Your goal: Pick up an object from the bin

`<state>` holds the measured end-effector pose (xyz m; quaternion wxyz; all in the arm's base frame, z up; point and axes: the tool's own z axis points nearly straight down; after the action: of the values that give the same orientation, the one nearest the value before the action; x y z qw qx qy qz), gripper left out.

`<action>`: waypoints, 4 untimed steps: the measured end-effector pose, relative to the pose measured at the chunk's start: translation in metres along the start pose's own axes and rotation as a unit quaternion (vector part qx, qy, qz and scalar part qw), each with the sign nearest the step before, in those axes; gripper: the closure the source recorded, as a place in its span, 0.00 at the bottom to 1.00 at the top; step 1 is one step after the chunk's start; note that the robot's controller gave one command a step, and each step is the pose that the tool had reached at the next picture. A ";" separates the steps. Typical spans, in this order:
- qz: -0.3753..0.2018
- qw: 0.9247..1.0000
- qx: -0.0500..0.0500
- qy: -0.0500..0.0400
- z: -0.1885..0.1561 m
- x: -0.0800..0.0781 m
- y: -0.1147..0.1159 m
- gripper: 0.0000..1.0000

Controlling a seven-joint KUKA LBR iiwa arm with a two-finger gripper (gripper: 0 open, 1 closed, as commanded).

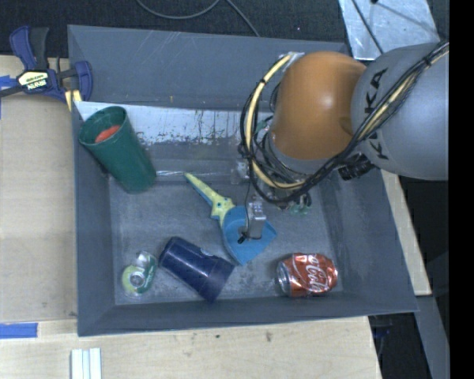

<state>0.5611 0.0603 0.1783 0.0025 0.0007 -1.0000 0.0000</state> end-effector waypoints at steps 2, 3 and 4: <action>0.022 1.000 -0.001 -0.006 0.009 -0.001 -0.002 0.00; 0.037 0.999 -0.001 -0.005 0.055 -0.006 -0.017 0.00; 0.127 0.992 -0.002 -0.008 0.090 -0.032 -0.010 1.00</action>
Offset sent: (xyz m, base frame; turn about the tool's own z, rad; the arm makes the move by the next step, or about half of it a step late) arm -0.0058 -0.0066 -0.0583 0.1594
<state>0.5930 0.0500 0.0883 -0.0055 -0.1264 -0.9920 -0.0013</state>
